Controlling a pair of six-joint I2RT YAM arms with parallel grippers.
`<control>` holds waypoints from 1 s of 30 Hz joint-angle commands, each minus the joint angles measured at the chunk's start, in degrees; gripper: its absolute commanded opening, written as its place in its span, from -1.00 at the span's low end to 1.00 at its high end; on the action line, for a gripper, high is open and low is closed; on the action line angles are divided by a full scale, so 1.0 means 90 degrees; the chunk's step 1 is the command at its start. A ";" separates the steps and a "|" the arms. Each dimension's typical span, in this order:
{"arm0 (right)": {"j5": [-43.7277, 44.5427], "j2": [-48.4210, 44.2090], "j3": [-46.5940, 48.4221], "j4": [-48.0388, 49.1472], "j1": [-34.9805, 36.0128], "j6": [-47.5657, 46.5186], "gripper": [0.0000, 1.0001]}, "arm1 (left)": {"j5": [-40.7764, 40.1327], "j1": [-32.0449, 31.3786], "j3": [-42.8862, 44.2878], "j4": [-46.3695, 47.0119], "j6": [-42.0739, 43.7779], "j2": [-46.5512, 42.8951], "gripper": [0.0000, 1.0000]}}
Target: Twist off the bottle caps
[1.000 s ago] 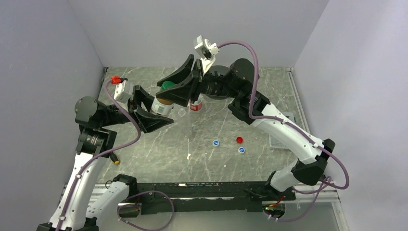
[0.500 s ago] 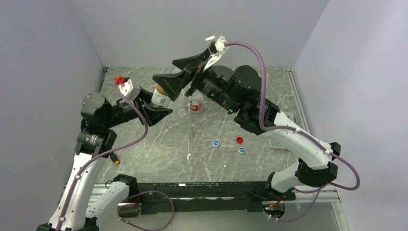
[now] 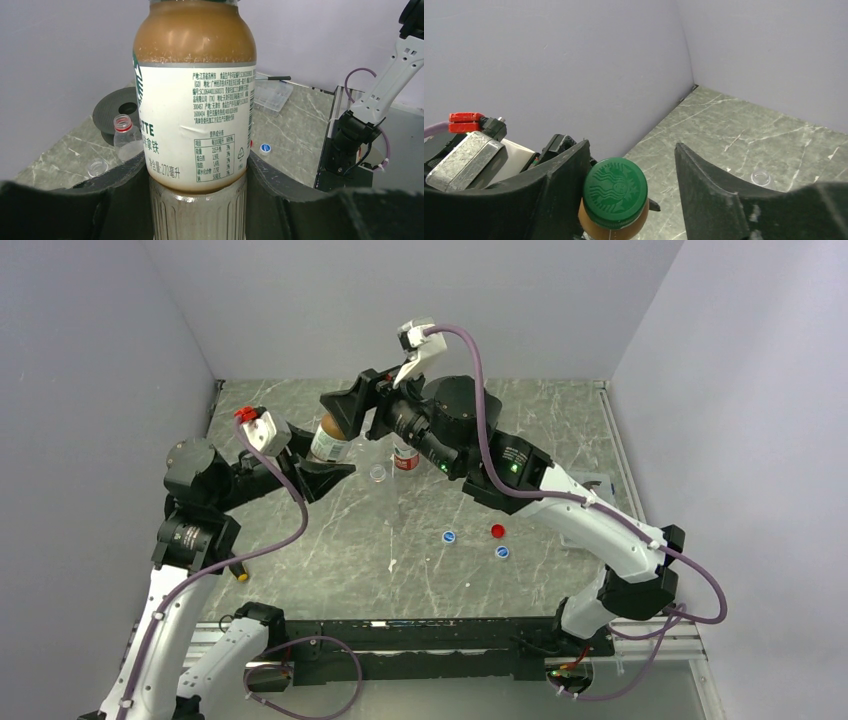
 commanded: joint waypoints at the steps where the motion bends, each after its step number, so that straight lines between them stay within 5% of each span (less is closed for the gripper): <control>1: -0.0020 -0.0214 -0.0065 0.0362 0.0003 0.0191 0.21 | -0.0119 -0.0011 0.0083 0.0270 0.0109 -0.0062 -1.00; 5: -0.0207 -0.0138 -0.0064 0.0401 0.0003 0.0349 0.00 | -0.0156 -0.0011 0.0081 0.0294 0.0104 -0.0073 -1.00; 11: -0.0280 -0.0005 -0.0018 0.0321 -0.0005 0.0540 0.10 | -0.0222 -0.0011 0.0086 0.0299 0.0157 -0.0088 -1.00; 18: -0.0401 -0.0033 -0.0058 0.0482 -0.0026 0.0575 -0.26 | -0.0224 -0.0011 0.0067 0.0299 0.0165 -0.0088 -1.00; 24: -0.0840 0.0012 -0.0089 0.0627 -0.0078 0.0636 -0.95 | -0.0254 -0.0011 0.0090 0.0279 0.0148 -0.0094 -1.00; 30: -0.2387 -0.0395 -0.0829 0.1587 -0.0422 0.0453 -1.00 | 0.0062 -0.0011 0.0152 0.0446 -0.0321 -0.0042 -1.00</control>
